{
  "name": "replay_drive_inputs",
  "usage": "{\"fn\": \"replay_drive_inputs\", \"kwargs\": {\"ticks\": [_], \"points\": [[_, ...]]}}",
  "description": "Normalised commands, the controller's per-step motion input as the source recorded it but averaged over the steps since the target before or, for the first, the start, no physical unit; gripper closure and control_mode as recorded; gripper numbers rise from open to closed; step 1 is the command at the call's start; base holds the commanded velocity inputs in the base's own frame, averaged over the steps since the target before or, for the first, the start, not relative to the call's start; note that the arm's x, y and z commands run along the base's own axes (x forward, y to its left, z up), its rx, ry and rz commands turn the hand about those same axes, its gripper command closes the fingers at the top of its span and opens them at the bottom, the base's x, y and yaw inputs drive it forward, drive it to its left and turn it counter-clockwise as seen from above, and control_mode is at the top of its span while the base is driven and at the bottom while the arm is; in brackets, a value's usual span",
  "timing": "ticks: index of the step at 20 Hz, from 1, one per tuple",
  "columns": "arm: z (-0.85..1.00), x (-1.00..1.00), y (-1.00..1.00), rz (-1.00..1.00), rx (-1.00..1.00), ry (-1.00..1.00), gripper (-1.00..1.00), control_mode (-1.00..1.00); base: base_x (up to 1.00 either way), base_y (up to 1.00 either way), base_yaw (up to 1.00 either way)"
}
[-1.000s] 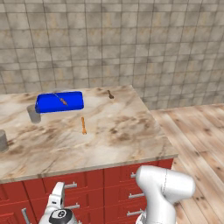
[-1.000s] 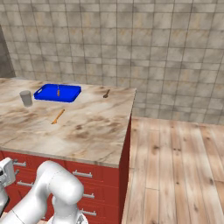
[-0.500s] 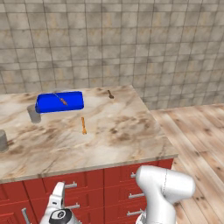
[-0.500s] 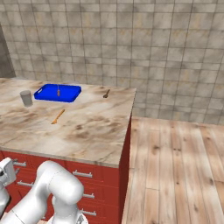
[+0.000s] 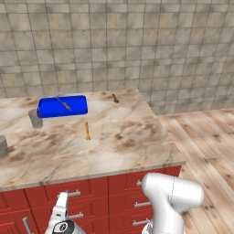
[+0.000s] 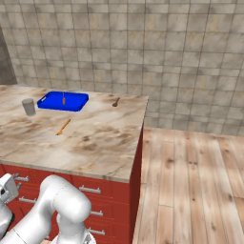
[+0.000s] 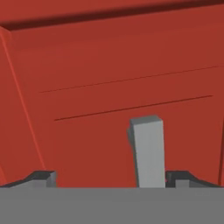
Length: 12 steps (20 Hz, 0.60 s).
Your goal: Take the tongs from the drawer on the left and place them on the dining counter next to the tray containing the kebab skewer.
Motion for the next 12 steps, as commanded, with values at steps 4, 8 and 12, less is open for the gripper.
{"fn": "replay_drive_inputs", "kwargs": {"ticks": [4,8,12], "points": [[0.0,0.1,0.0,0.0,0.0,0.0,1.0,-1.0,0.0,0.0,0.0],[0.0,0.14,0.0,0.0,0.0,0.0,1.0,-1.0,0.0,0.0,0.0],[0.0,0.15,0.0,0.0,0.0,0.02,1.0,-1.0,0.0,0.0,0.0]]}}
